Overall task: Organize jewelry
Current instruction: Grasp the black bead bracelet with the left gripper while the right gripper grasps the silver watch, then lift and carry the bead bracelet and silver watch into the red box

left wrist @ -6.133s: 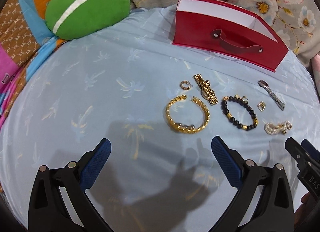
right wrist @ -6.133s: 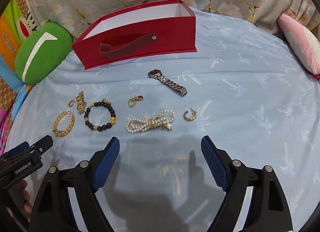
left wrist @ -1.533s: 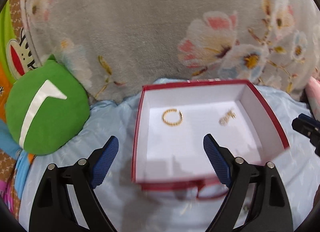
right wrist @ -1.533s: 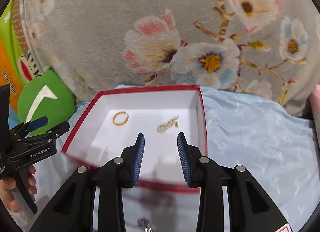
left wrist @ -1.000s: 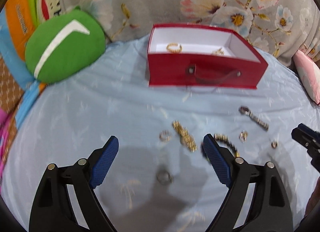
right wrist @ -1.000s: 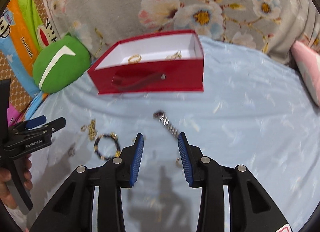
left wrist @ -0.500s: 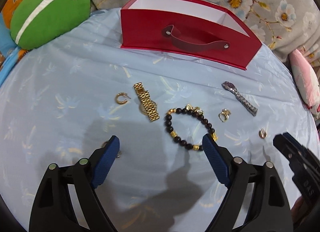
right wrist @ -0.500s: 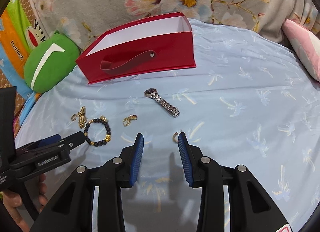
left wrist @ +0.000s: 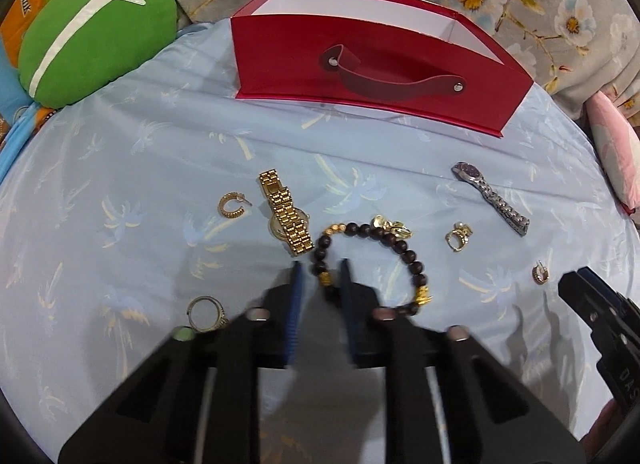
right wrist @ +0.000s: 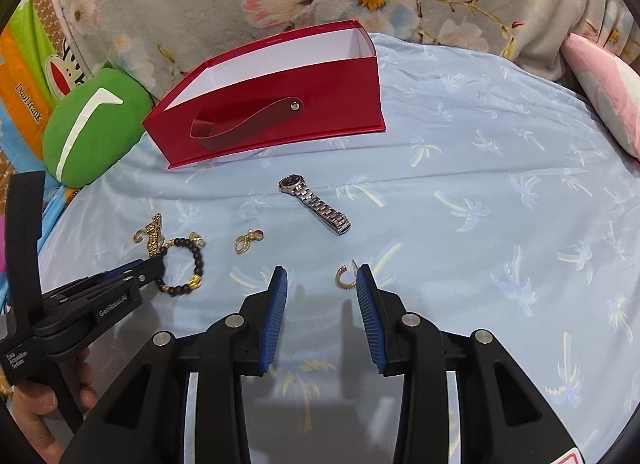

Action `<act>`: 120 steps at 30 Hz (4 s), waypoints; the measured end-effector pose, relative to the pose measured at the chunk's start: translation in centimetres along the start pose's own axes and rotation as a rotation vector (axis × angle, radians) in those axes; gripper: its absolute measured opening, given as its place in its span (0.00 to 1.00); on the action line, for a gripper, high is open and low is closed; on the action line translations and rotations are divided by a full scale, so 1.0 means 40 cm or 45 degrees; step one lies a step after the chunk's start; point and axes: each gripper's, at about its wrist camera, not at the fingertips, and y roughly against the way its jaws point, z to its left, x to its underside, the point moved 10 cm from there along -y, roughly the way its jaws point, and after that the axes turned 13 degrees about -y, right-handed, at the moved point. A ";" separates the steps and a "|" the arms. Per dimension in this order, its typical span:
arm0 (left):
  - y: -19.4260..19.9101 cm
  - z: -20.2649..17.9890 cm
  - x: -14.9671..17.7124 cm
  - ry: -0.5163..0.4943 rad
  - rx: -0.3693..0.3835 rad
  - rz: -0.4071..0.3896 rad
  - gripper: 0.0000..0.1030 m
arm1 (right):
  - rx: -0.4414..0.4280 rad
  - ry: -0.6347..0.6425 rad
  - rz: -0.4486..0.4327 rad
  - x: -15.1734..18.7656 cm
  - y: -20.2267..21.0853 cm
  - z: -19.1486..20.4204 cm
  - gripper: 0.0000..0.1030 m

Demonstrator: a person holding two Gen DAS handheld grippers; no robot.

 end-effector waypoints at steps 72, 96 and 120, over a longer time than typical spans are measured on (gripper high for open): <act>0.051 0.055 0.052 -0.028 0.042 0.003 0.44 | -0.126 0.040 -0.007 -0.080 0.022 0.087 0.09; 0.205 0.035 -0.023 -0.021 0.179 -0.205 0.05 | -0.189 0.067 -0.054 -0.097 0.076 0.141 0.09; 0.154 0.155 -0.673 -0.112 0.044 -0.422 0.05 | -0.242 0.091 -0.076 -0.581 -0.146 0.292 0.09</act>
